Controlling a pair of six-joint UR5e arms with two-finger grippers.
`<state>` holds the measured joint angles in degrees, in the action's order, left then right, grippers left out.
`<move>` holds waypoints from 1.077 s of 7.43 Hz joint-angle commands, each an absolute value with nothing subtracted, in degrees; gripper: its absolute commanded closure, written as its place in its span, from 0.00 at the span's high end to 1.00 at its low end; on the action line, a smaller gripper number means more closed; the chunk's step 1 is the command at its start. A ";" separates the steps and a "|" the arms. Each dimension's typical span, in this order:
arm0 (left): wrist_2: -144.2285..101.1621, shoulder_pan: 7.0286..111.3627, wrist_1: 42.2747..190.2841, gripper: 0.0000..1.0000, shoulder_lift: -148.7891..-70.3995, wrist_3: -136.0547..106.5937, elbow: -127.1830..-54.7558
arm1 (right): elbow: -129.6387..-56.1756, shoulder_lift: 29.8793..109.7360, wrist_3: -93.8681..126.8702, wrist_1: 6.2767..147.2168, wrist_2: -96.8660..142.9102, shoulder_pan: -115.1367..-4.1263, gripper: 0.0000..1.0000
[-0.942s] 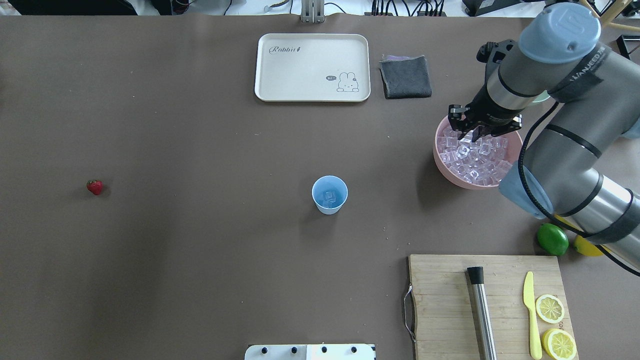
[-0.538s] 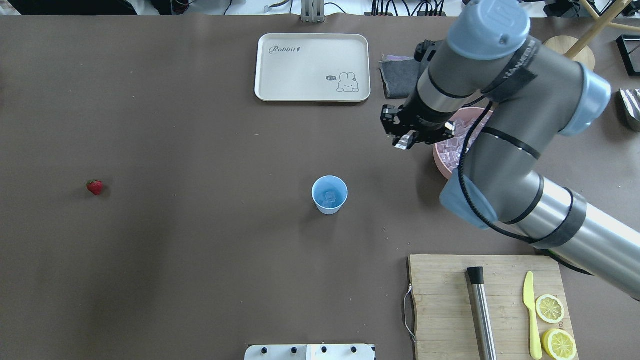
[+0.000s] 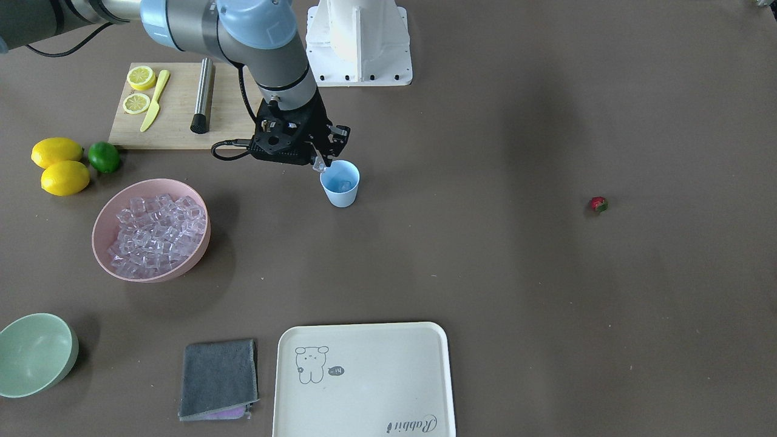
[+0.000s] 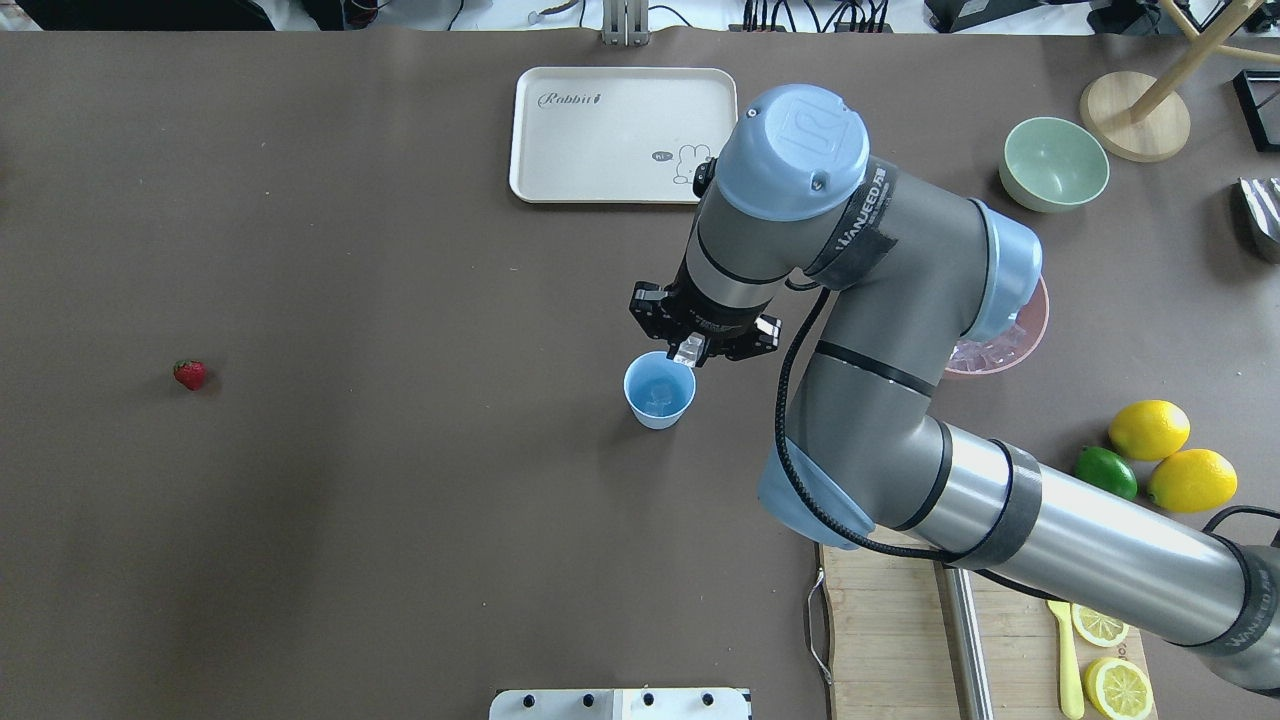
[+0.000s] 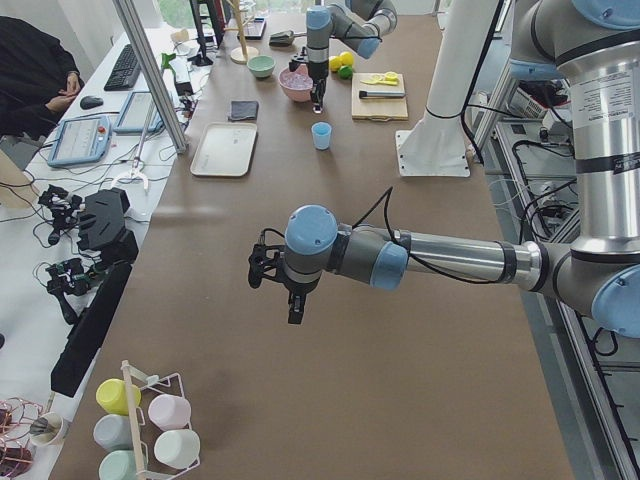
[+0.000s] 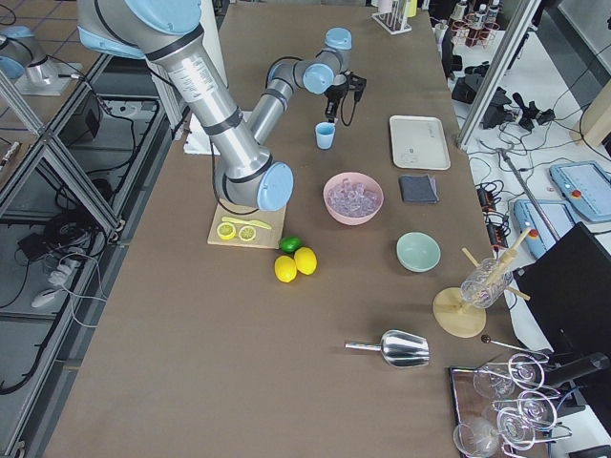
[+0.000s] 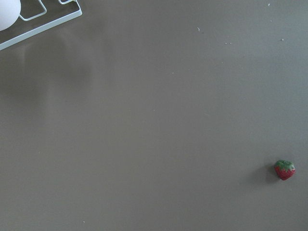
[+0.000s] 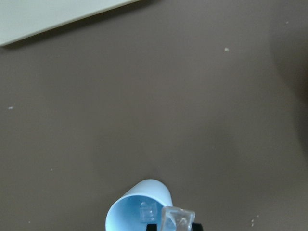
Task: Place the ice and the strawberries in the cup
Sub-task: 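Carry the ice cube with the right gripper over the blue cup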
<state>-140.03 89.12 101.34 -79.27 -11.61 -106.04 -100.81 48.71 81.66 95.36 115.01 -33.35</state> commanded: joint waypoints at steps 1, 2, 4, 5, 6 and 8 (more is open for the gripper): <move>-140.10 89.12 101.34 0.98 -79.28 -11.60 -106.00 | -96.26 48.60 82.09 89.59 113.55 -31.99 0.00; -140.10 89.12 101.34 0.98 -79.28 -11.60 -106.08 | -95.46 48.60 82.09 88.52 113.55 -31.64 0.02; -140.01 89.12 101.34 0.98 -79.28 -11.69 -106.00 | -95.71 48.60 82.53 88.42 113.64 -31.38 0.72; -140.01 89.03 101.25 0.98 -79.28 -11.69 -105.91 | -95.97 48.78 82.44 88.42 113.64 -31.20 1.00; -140.10 88.69 101.42 0.98 -79.80 -14.04 -105.56 | -96.15 48.95 81.92 88.50 113.99 -31.90 1.00; -140.01 86.07 103.17 0.97 -82.08 -23.00 -106.08 | -98.95 51.13 77.12 89.64 119.32 -38.54 1.00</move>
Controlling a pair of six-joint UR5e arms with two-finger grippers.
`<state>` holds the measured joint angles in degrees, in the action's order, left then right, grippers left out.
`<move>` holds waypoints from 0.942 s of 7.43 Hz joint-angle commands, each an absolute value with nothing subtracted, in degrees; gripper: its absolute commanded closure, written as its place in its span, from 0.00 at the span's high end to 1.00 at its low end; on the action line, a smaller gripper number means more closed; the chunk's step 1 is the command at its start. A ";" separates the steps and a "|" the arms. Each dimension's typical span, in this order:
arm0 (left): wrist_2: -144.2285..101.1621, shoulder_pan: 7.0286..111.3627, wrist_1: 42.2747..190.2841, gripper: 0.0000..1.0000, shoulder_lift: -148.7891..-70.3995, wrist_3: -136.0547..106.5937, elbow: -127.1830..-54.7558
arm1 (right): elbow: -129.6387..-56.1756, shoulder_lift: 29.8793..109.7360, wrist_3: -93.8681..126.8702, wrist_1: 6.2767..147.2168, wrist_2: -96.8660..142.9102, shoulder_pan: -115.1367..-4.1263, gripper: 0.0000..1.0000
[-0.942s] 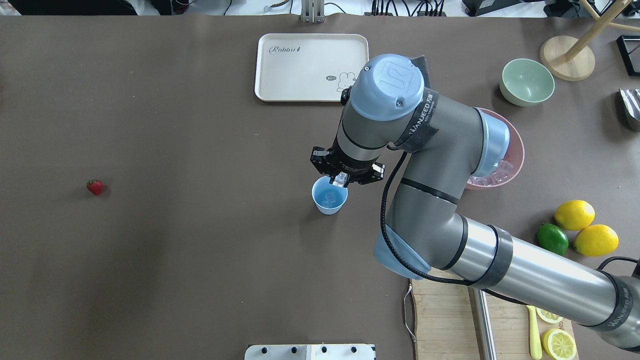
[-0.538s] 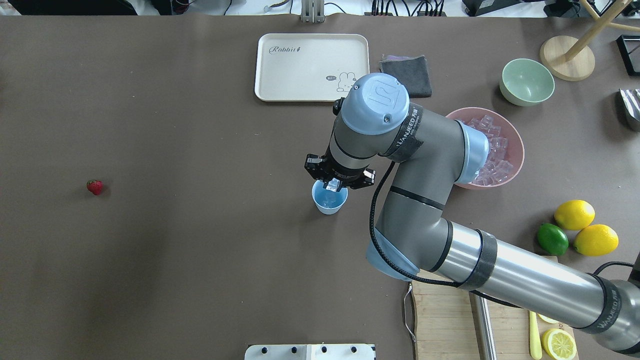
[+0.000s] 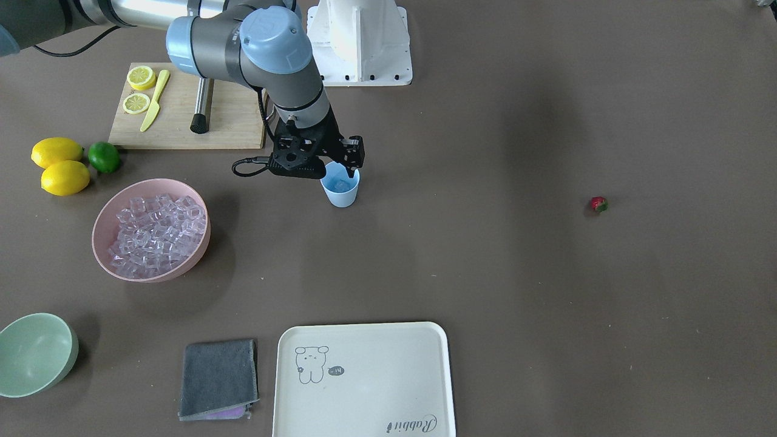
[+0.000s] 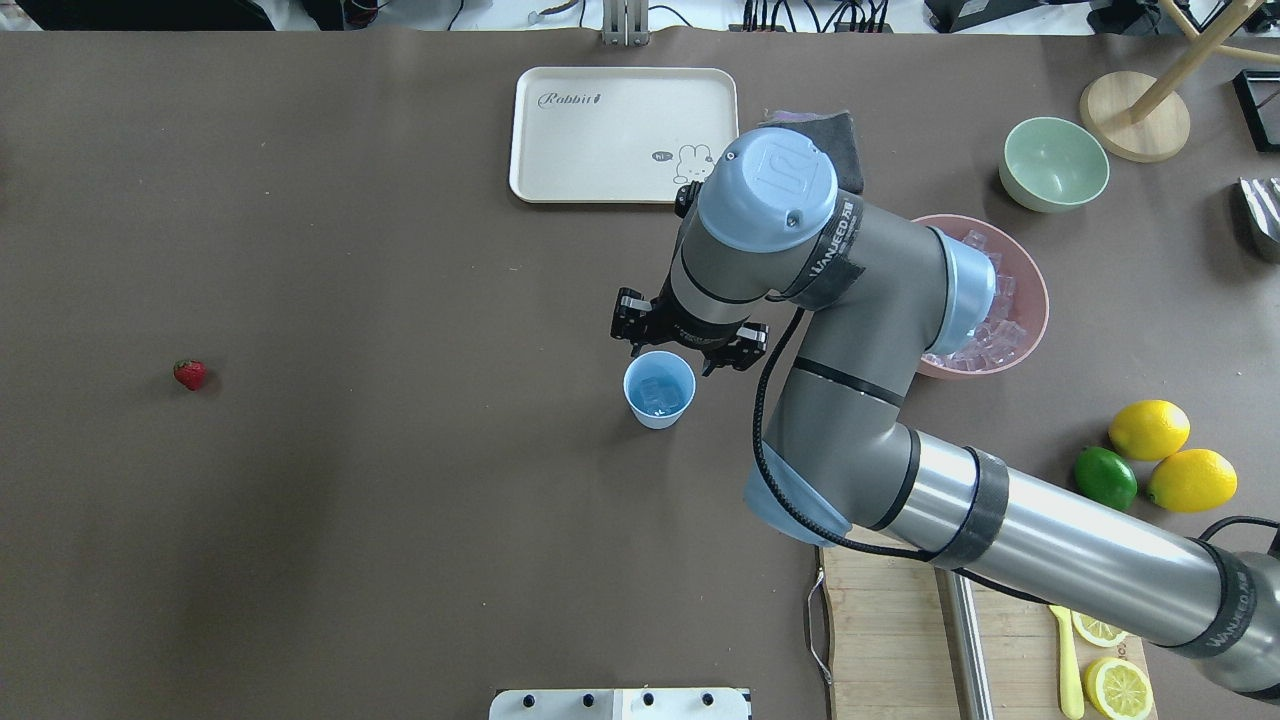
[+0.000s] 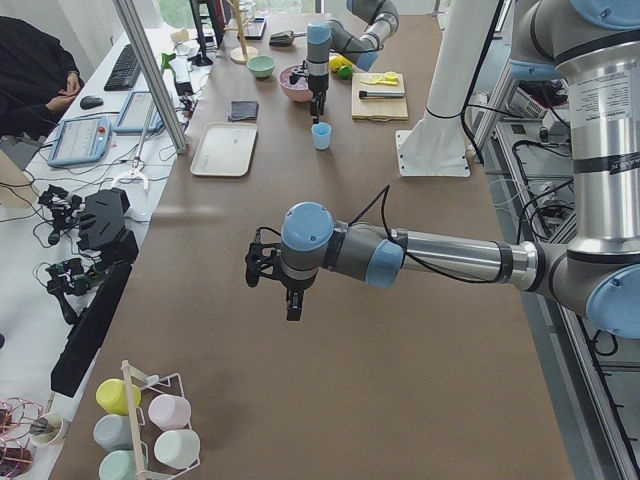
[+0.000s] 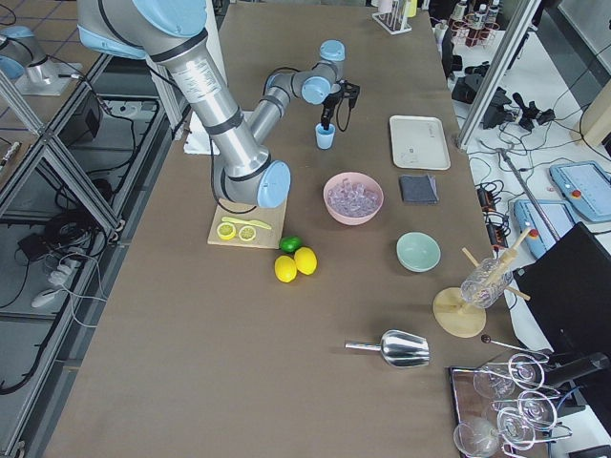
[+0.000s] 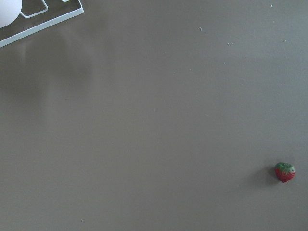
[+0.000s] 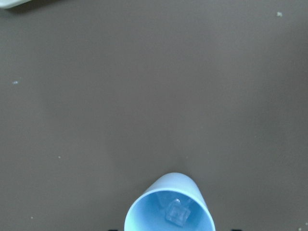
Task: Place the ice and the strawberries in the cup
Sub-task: 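Release the ice cube into the cup and lift the right gripper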
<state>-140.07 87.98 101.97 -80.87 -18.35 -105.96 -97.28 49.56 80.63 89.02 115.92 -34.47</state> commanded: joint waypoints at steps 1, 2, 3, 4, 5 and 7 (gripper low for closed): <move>-139.57 82.83 105.97 0.97 -83.74 -29.64 -106.17 | -101.66 53.68 70.29 92.61 121.79 -42.50 1.00; -139.05 78.96 110.43 0.97 -84.02 -36.23 -106.17 | -103.69 56.31 64.57 94.72 122.34 -45.58 1.00; -136.17 73.88 113.96 0.97 -84.72 -43.00 -106.00 | -104.84 57.99 60.42 96.14 122.43 -47.62 1.00; -131.62 68.26 116.87 0.97 -85.51 -50.20 -105.82 | -104.77 58.18 56.99 97.89 122.43 -49.29 1.00; -128.61 63.59 118.72 0.97 -86.30 -54.28 -104.95 | -104.77 58.27 54.26 99.65 122.78 -50.96 1.00; -123.96 56.12 120.13 0.97 -90.77 -62.36 -101.27 | -104.59 60.28 48.19 100.20 125.76 -54.56 1.00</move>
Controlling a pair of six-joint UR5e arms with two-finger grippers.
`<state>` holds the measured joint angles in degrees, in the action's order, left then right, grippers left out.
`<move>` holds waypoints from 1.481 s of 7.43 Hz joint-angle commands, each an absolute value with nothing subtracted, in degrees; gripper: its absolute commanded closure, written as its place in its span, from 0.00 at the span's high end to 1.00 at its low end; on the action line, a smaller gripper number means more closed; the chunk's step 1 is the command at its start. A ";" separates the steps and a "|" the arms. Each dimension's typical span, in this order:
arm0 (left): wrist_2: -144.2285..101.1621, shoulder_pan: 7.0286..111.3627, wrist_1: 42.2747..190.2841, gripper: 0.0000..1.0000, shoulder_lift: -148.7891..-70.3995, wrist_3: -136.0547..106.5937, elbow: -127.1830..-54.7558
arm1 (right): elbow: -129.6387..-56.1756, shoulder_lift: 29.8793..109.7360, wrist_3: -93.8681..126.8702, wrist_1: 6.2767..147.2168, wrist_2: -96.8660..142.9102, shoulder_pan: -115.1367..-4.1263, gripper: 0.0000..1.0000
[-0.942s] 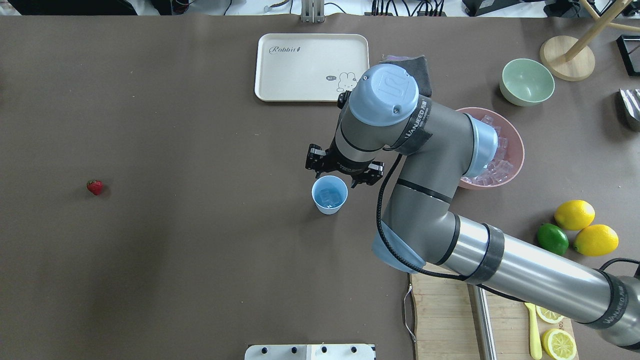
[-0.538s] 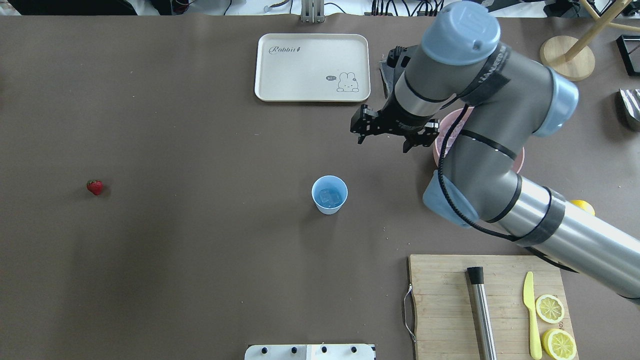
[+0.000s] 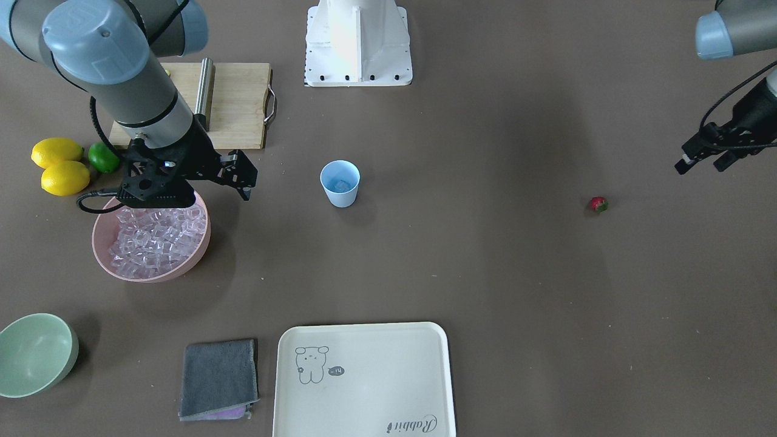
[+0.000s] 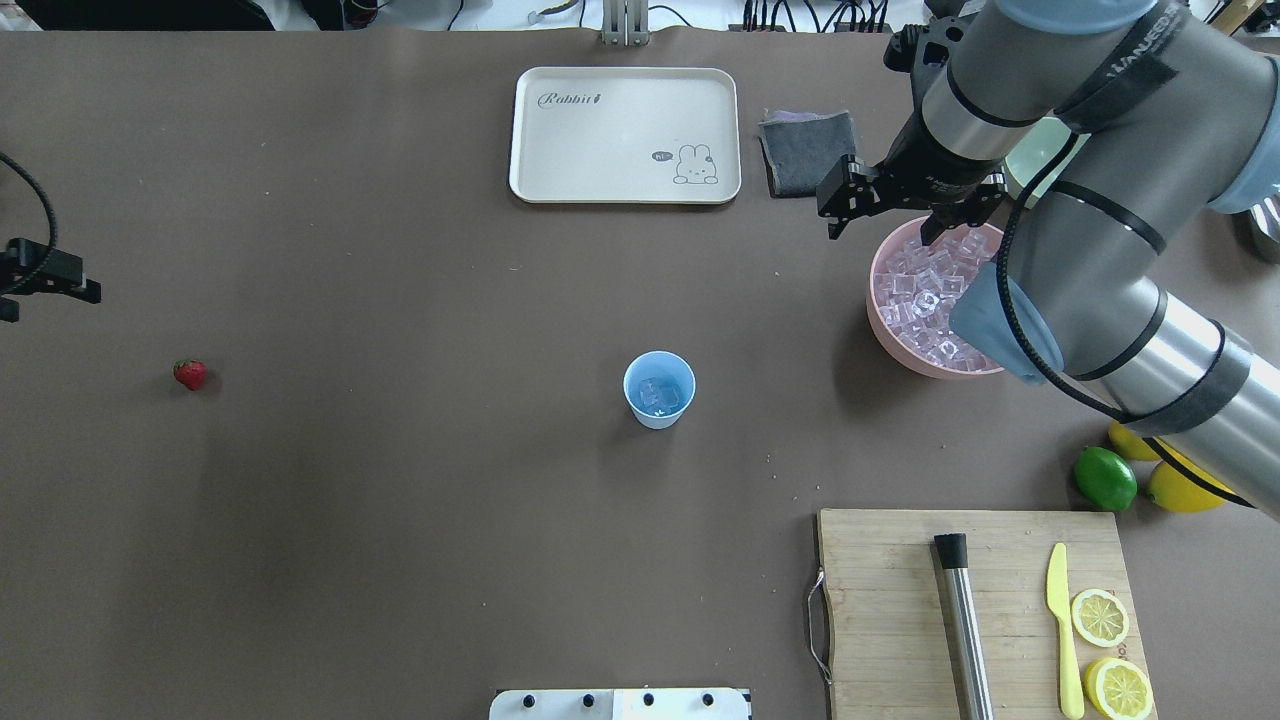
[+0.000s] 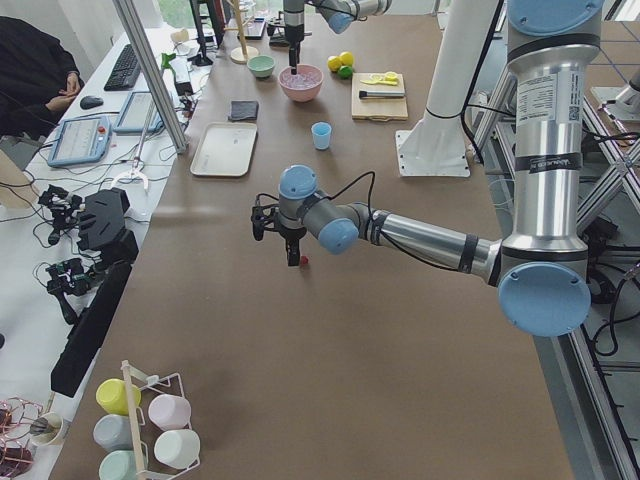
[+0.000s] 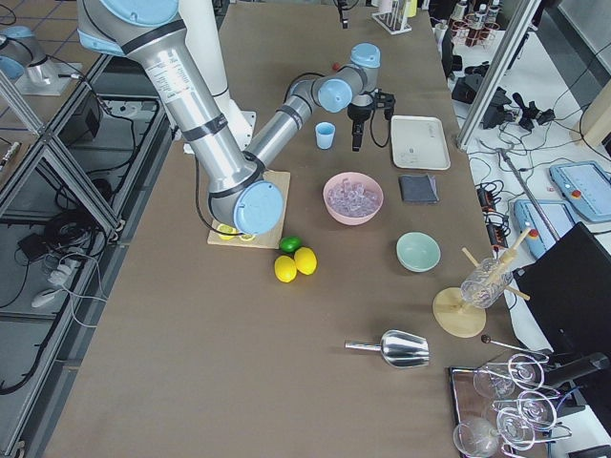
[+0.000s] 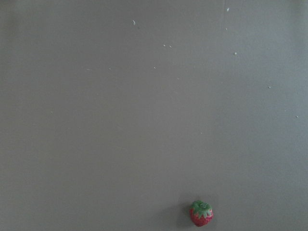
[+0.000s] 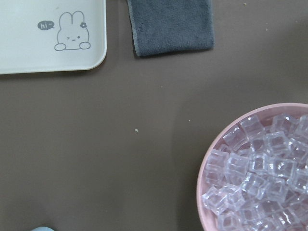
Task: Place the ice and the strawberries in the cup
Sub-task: 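Reach the left gripper to the strawberry and grasp it while the right arm withdraws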
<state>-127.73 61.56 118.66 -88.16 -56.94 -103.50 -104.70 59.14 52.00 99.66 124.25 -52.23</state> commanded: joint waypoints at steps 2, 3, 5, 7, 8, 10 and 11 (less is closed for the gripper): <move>-120.68 51.60 126.62 0.93 -93.15 -66.52 -94.87 | -103.45 60.47 46.59 100.28 125.77 -55.46 1.00; -120.59 51.50 128.56 0.91 -93.60 -66.53 -92.31 | -103.27 60.47 46.06 100.20 125.77 -55.63 1.00; -119.80 50.72 129.64 0.87 -93.52 -66.71 -90.97 | -102.92 60.21 46.06 100.28 125.77 -55.72 1.00; -119.53 50.36 129.64 0.77 -93.43 -67.93 -91.32 | -102.92 60.21 46.14 100.28 125.77 -55.72 1.00; -119.53 50.36 129.64 0.70 -92.91 -67.94 -91.58 | -102.92 60.21 46.14 100.28 125.77 -55.81 1.00; -119.53 50.27 129.73 0.70 -91.15 -67.94 -92.63 | -103.01 60.21 46.23 100.28 125.95 -55.72 1.00; -119.53 50.27 129.73 0.70 -90.10 -67.94 -93.77 | -102.92 60.21 46.23 100.28 126.21 -55.72 1.00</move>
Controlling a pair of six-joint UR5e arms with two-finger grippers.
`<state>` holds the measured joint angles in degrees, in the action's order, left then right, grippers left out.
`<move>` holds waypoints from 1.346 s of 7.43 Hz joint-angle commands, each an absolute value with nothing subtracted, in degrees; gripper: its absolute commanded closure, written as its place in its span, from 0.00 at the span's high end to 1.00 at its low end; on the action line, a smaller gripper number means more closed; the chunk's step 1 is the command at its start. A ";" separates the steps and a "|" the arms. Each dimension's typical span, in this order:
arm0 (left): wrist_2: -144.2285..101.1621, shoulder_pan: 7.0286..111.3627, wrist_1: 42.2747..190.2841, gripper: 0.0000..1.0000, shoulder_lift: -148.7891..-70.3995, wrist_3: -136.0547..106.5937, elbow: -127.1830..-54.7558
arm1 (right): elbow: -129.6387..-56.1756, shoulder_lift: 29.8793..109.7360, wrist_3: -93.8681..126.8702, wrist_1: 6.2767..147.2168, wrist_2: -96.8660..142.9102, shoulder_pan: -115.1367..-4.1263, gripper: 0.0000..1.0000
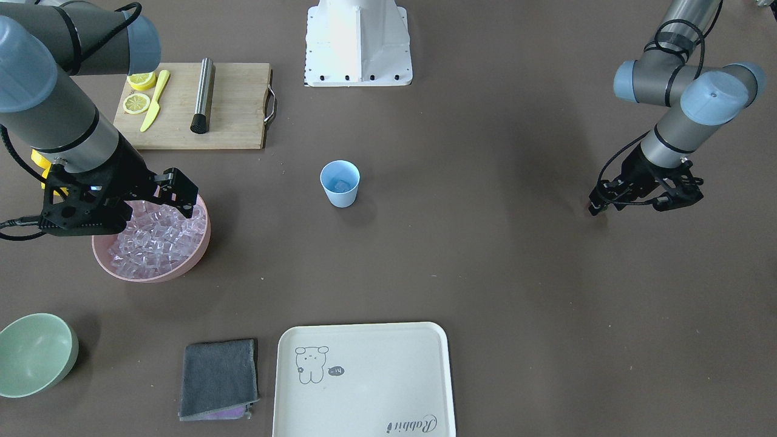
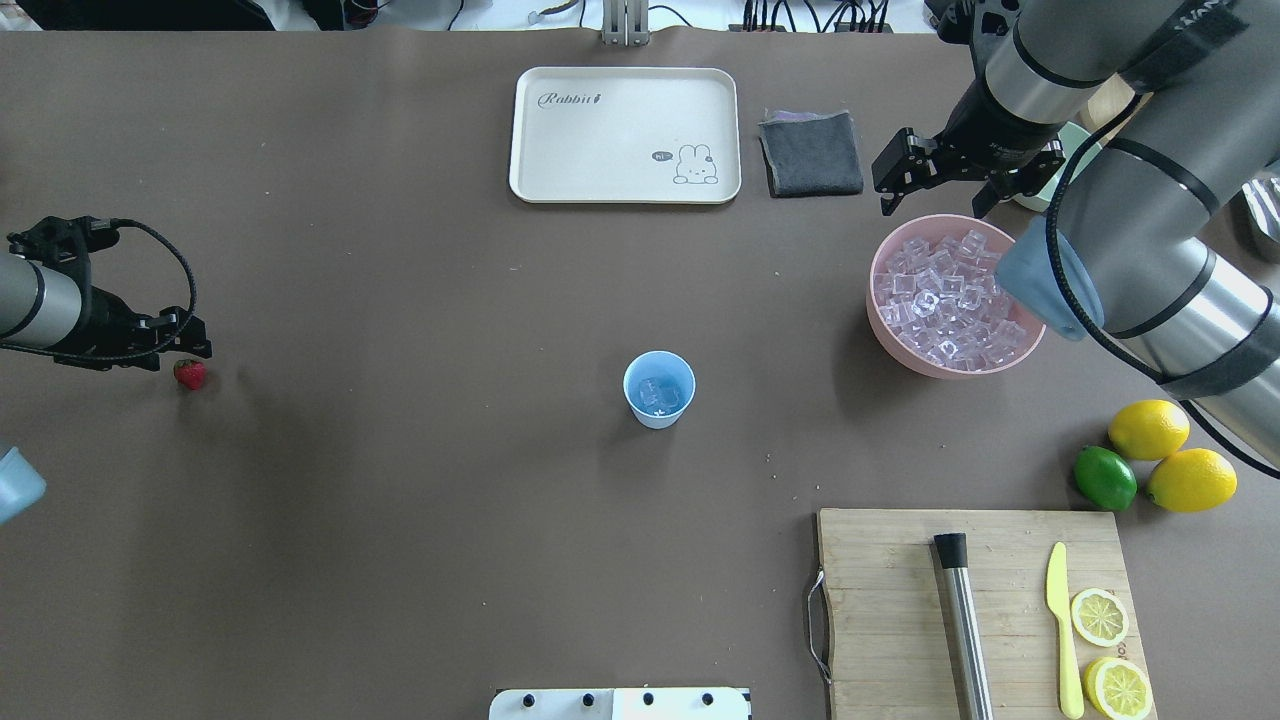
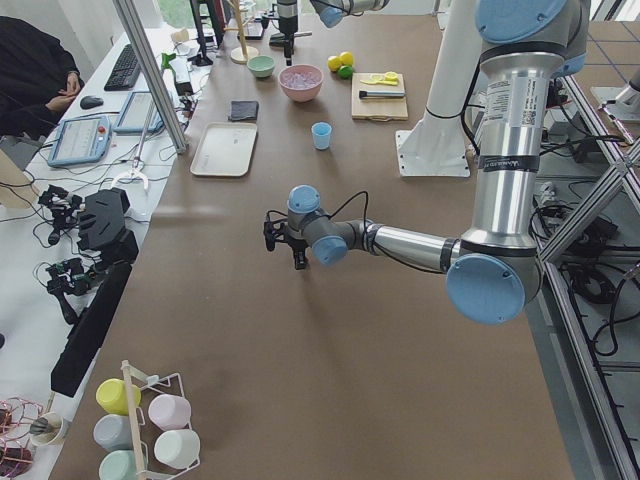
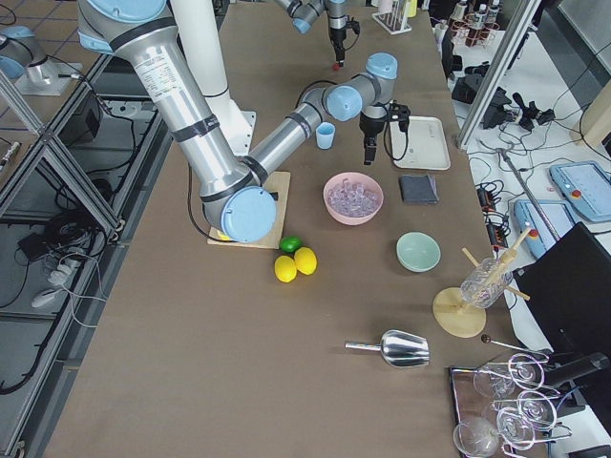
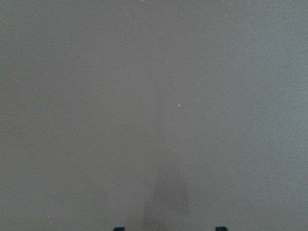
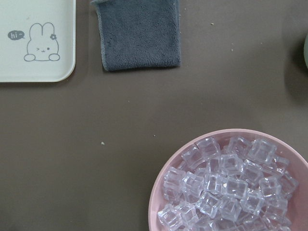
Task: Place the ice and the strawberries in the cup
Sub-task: 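Reach the left gripper to the strawberry and grasp it while the right arm withdraws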
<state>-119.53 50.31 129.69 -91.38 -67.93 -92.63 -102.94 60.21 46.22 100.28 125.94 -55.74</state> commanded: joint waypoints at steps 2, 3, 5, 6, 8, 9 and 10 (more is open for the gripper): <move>-119.53 48.70 129.81 0.66 -90.09 -70.38 -94.13 | -102.92 60.21 46.32 100.37 126.21 -55.72 1.00; -119.44 48.17 129.81 0.64 -90.35 -70.66 -93.96 | -102.92 60.21 46.32 100.37 126.21 -55.72 1.00; -119.44 48.16 129.73 0.51 -90.44 -70.58 -93.78 | -103.01 60.29 46.41 100.37 126.21 -55.72 1.00; -119.53 48.16 129.73 0.26 -90.44 -70.49 -93.69 | -103.09 60.29 46.49 100.28 126.21 -55.72 1.00; -119.53 48.25 129.73 0.00 -90.53 -70.14 -93.43 | -103.10 60.29 46.67 100.37 126.21 -55.72 1.00; -120.14 48.34 129.64 0.00 -90.61 -70.22 -93.86 | -103.10 60.29 46.67 100.28 126.21 -55.81 1.00; -120.49 48.69 129.46 0.00 -90.44 -70.22 -95.52 | -103.10 60.29 46.67 100.37 126.21 -55.81 1.00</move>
<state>-120.02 48.38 129.63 -90.53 -70.22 -94.08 -103.09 60.28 46.65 100.32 126.21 -55.77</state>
